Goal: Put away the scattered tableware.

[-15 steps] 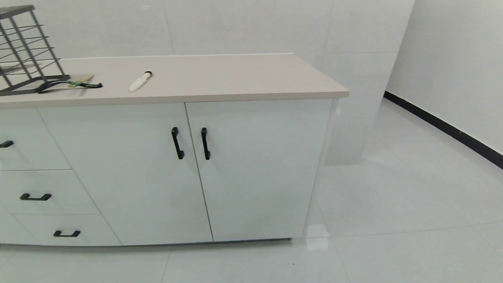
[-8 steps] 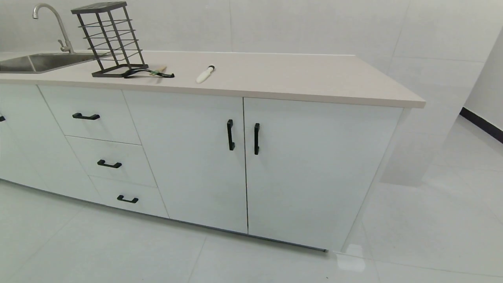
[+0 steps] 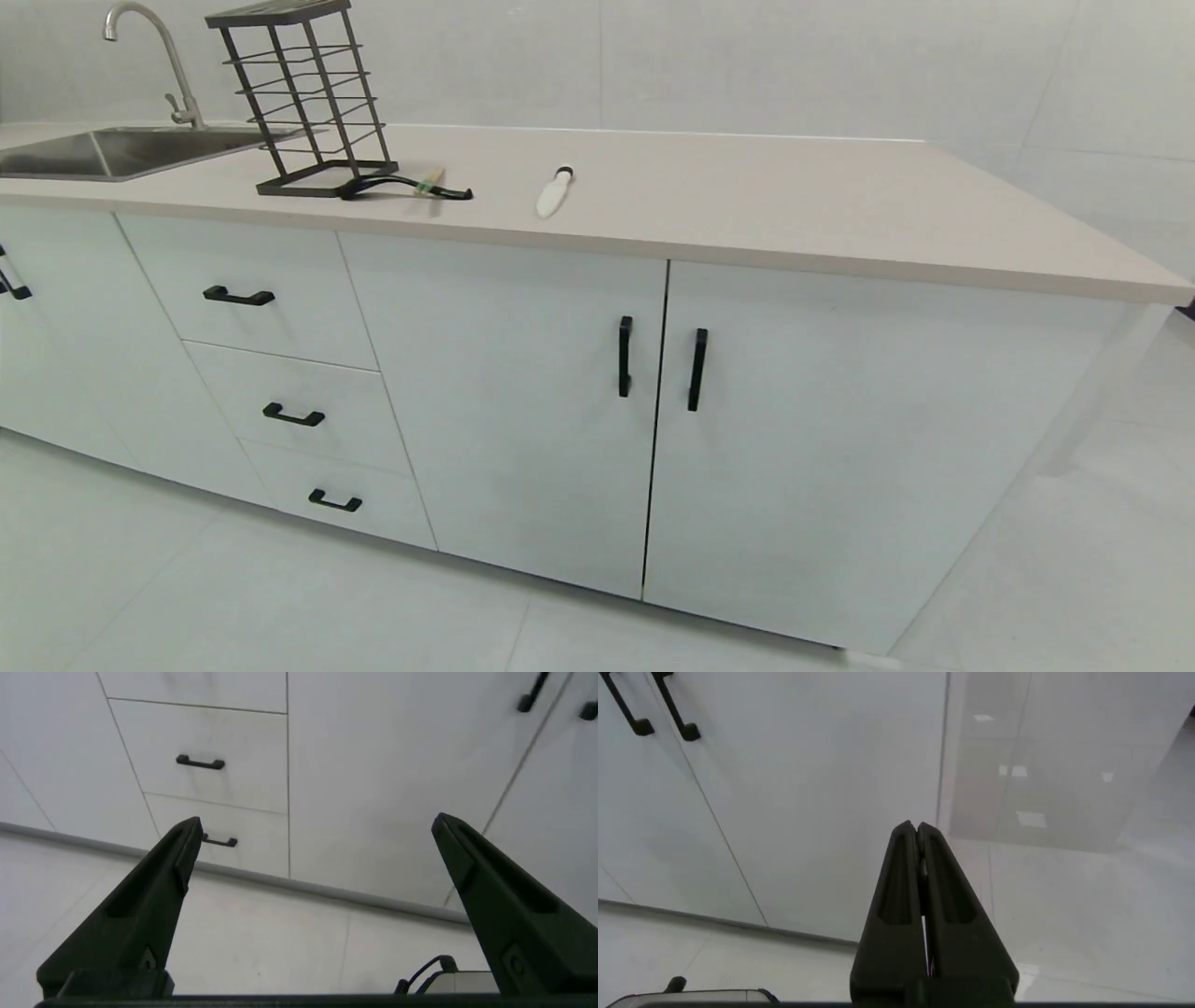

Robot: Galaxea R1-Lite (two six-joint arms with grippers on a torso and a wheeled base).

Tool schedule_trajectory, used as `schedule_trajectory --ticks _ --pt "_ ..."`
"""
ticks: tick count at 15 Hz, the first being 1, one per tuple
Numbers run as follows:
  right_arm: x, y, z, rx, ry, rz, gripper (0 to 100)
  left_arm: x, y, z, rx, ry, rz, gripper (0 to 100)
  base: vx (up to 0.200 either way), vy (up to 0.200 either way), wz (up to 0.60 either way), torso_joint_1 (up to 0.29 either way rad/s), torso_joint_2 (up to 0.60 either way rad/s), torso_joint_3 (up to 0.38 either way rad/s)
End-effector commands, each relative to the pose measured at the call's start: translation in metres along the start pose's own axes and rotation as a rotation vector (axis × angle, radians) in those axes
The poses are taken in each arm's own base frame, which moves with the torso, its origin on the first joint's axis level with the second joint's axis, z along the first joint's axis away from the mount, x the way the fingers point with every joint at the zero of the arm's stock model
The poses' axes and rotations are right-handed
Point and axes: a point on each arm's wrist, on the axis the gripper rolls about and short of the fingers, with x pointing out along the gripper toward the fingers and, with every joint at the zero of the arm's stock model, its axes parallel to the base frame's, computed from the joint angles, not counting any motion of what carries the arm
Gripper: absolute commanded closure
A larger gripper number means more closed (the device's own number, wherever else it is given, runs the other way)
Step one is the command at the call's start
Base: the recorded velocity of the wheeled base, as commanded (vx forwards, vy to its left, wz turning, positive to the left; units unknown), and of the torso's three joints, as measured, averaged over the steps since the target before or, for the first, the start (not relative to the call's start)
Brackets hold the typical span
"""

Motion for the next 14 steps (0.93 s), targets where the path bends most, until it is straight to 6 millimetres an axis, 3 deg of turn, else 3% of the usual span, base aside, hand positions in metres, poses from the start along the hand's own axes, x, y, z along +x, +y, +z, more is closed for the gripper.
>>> schedule_trajectory --ticks 1,2,14 --pt "0.0001 0.0 0.0 0.0 0.002 0.0 100 0.0 0.0 0.0001 0.0 -0.001 0.0 0 0.2 0.2 0.0 0.002 0.0 -0.002" --pt "0.0001 0.0 0.0 0.0 0.002 0.0 100 0.0 0.0 0.0001 0.0 -0.001 0.0 0 0.2 0.2 0.0 0.007 0.01 -0.007" --pt "0.0001 0.0 0.0 0.001 0.002 0.0 100 0.0 0.0 0.0001 -0.002 -0.001 0.0 0 0.0 0.2 0.0 0.0 0.0 0.001"
